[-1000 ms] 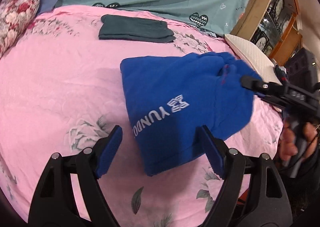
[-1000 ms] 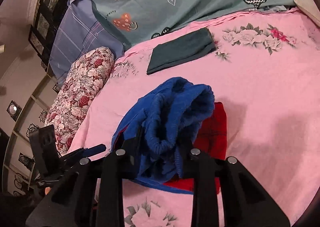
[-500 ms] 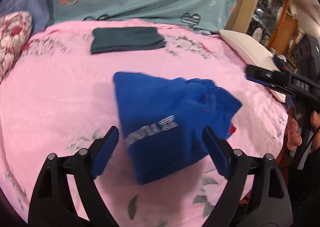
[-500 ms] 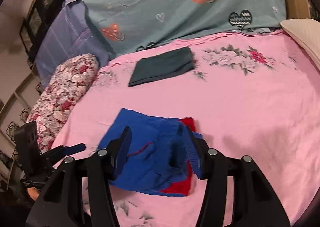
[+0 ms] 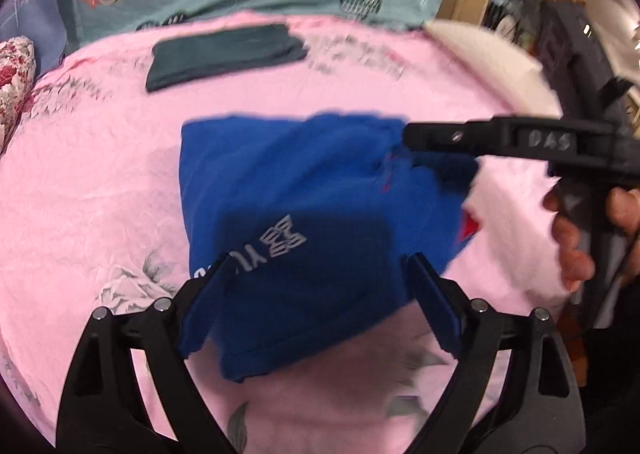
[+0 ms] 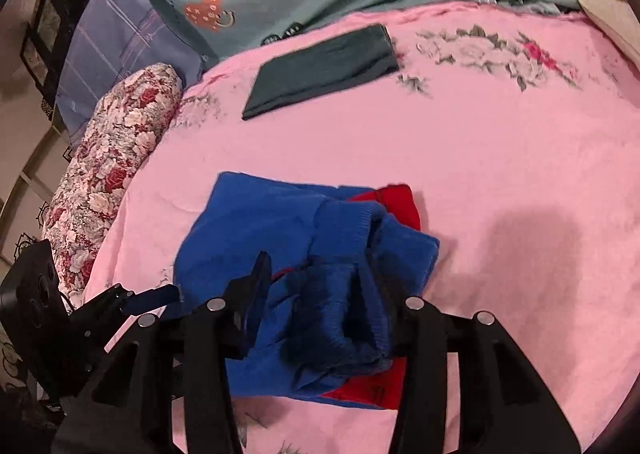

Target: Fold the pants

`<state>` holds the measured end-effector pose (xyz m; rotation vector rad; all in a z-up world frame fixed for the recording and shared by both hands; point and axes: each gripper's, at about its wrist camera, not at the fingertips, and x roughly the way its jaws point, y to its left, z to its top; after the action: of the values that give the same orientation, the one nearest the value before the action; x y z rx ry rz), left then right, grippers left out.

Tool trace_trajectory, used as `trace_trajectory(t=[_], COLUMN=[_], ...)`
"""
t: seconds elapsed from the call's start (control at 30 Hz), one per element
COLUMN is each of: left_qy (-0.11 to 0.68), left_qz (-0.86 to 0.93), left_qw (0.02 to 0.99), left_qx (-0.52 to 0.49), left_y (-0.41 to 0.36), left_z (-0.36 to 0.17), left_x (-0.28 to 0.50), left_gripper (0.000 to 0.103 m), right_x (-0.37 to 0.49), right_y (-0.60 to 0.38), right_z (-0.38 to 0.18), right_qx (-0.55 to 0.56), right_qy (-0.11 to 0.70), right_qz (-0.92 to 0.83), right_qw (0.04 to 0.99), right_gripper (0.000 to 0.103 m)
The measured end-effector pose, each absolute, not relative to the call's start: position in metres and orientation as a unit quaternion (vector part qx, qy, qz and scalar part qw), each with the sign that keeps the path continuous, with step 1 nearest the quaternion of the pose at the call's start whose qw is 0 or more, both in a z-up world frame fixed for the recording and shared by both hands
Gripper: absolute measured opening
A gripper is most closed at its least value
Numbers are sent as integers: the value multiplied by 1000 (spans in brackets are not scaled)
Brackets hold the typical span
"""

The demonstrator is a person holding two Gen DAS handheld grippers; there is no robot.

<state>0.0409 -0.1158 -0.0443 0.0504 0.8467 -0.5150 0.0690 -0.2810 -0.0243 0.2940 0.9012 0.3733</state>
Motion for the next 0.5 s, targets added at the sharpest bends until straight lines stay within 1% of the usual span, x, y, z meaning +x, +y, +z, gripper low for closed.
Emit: trace_trajectory(t=[0.07, 0.1, 0.2, 0.23, 0.3, 0.43, 0.5], left_qy=[379, 381, 470, 472, 453, 398, 370], left_qz=[-250, -245, -234, -233, -236, -260, -245], left_qw=[891, 891, 850, 850, 858, 880, 896], left_qx=[29, 34, 35, 38, 51, 22, 10], left_y=[-115, -116, -119, -119, -120, -110, -104], left_z=[-33, -34, -77, -85, -77, -31, -13], left_x=[33, 34, 57, 57, 49, 45, 56], left_gripper=[95, 96, 96, 95, 96, 96, 97], right_x=[56, 54, 64, 63, 58, 54, 64], right_y=[-278, -277, -274, -274, -275, -280, -284], right_z=[-9, -9, -48, -54, -49, -13, 1], right_qx=[122, 109, 80, 76, 74, 83, 92], right_qy=[412, 421, 491, 491, 480, 427, 410], right_qz=[188, 182, 155, 154, 156, 169, 167], right_qw=[883, 882, 854, 854, 860, 884, 892], right_gripper=[49, 49, 49, 49, 49, 50, 50])
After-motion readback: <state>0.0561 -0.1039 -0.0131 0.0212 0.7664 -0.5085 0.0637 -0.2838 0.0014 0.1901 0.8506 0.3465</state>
